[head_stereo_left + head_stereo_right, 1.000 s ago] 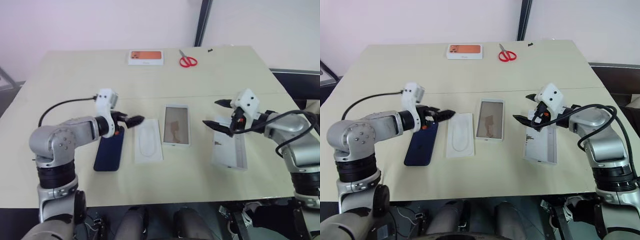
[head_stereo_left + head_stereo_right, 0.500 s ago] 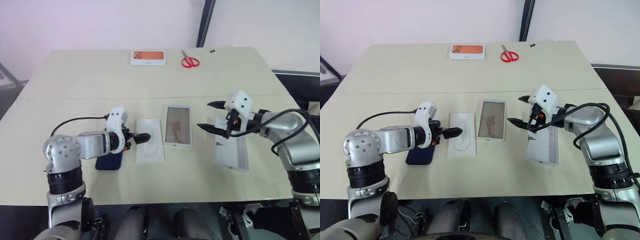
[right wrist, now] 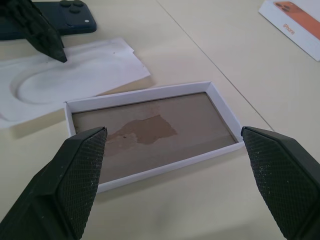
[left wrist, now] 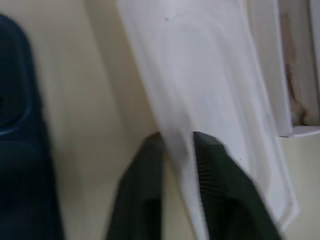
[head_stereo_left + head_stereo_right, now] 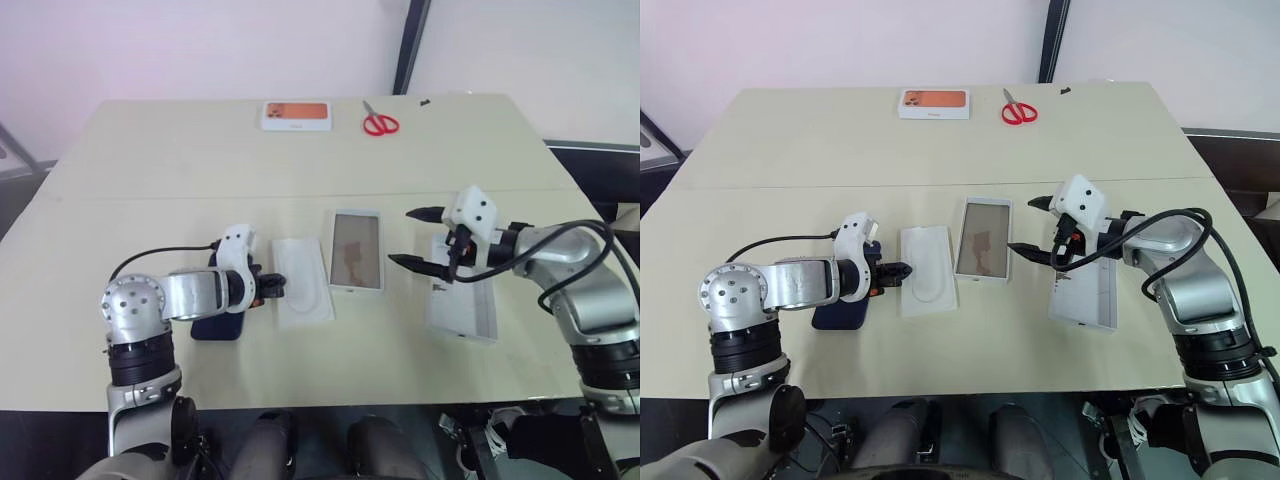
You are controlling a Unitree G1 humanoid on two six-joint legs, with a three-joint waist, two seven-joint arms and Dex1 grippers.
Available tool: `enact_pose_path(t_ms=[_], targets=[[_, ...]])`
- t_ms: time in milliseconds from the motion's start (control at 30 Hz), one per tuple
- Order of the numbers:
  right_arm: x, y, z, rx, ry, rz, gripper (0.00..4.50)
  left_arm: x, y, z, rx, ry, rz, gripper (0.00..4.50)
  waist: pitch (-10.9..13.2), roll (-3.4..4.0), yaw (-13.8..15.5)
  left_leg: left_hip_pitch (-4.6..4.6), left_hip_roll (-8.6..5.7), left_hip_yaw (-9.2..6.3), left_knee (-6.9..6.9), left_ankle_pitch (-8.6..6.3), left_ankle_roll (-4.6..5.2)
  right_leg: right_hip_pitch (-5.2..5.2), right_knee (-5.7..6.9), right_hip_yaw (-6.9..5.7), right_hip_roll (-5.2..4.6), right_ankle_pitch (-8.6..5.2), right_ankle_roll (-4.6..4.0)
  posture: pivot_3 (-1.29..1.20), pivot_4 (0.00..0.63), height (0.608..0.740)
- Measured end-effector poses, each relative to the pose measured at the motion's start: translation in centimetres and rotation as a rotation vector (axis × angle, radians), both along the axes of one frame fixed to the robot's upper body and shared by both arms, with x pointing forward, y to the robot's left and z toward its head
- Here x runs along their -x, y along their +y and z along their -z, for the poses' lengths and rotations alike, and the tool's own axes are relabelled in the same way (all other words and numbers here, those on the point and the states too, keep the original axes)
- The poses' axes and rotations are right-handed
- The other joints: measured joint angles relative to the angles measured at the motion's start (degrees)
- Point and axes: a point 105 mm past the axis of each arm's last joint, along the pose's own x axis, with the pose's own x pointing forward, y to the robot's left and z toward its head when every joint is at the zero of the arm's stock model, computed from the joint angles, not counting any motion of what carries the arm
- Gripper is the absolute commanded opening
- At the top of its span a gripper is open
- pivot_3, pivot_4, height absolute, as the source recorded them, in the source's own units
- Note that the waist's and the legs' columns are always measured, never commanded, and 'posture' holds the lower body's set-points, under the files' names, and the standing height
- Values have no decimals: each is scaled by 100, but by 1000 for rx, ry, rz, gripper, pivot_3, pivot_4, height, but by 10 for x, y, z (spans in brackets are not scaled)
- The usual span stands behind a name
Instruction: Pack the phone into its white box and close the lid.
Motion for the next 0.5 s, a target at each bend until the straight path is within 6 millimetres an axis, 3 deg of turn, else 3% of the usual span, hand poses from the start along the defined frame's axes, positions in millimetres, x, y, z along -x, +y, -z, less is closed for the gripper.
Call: enact_pose_path(t_ms=[167,300,433,500], targets=[[3,4,-3,-6,-7,-14,4500,-4,8,-5,-20,-15,-19,43,0,0,-19,0,0,0,-2,1,-2,-3,1,0,1,0,0,0,150,740],[2,4,-3,-13,-1,-10,4500,-10,33,-19,-26,-65,-92,43,0,0,-16,0,0,0,-4,3,-5,-5,2,1,1,0,0,0,150,740],[2,5,-4,-16,-5,-14,4500,-23,56,-35,94,-96,-208,43,1,-1,14,0,0,-1,-1,3,-5,-3,1,-1,0,0,0,0,150,740],[1,9,-7,-20,-16,-22,4500,-31,55,-48,158,-121,-218,43,1,-2,39,-2,-1,-2,4,3,-4,-1,0,-2,-1,0,0,0,150,740]])
